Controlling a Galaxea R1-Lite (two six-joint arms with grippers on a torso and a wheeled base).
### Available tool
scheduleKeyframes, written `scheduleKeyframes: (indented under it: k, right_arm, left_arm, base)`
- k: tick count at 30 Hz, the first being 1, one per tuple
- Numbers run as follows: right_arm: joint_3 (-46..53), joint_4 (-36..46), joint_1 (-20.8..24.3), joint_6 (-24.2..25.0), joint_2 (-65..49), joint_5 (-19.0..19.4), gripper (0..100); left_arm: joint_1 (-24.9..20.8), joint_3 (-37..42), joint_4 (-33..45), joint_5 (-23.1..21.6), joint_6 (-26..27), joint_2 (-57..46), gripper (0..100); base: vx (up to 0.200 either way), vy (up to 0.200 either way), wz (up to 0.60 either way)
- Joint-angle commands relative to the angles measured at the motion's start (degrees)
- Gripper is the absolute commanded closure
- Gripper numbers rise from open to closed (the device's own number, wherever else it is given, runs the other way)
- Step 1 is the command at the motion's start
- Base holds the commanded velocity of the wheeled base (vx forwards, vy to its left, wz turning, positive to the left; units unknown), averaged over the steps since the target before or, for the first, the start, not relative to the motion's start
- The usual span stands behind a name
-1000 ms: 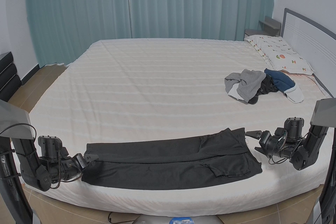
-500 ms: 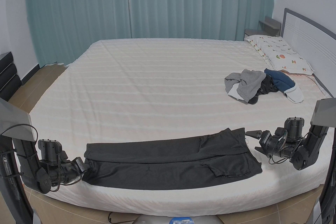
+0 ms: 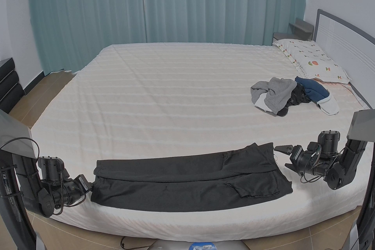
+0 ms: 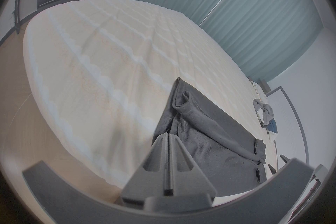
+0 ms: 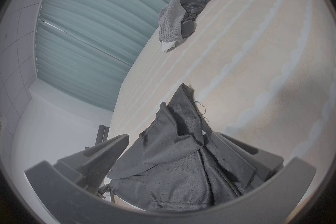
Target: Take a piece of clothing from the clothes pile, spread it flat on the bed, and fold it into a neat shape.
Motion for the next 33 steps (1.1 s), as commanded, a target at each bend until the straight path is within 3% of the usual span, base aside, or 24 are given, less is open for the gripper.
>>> scheduleKeyframes:
  k: [1, 10, 11, 18, 26, 30, 33]
  right_arm:
    - [0.0, 0.0, 0.0, 0.0, 0.1, 0.0, 0]
    - [0.0, 0.0, -0.1, 0.0, 0.1, 0.0, 0]
    - [0.0, 0.0, -0.2, 0.0, 0.1, 0.0, 0]
    - [-0.2, 0.0, -0.6, 0.5, 0.0, 1.1, 0]
    - [-0.3, 0.0, -1.5, 4.5, 0.5, 4.0, 0]
    - [-0.3, 0.0, -1.4, 4.5, 1.3, 4.2, 0]
    - [-0.7, 0.0, -1.5, 4.5, 2.1, 4.2, 0]
  left_arm:
    - [0.1, 0.5, 0.0, 0.6, 0.0, -0.4, 100]
    - [-0.2, 1.2, 0.0, 2.1, 0.1, -0.9, 100]
    - [-0.2, 1.2, 0.0, 2.1, 0.1, -0.9, 0]
    - [0.1, 0.7, -0.1, 2.0, -0.3, -1.7, 0]
    - [0.0, -1.9, 0.3, 1.0, -1.2, -5.7, 0]
    - [-1.2, -6.7, 2.1, 0.4, -0.8, -5.2, 0]
    - [-2.4, -11.4, 7.7, -0.2, -0.5, -5.0, 0]
  base:
    - [0.000, 0.000, 0.00]
    - [0.000, 0.000, 0.00]
    - [0.000, 0.000, 0.00]
    - [0.000, 0.000, 0.00]
    - [0.000, 0.000, 0.00]
    - [0.000, 0.000, 0.00]
    - [0.000, 0.000, 0.00]
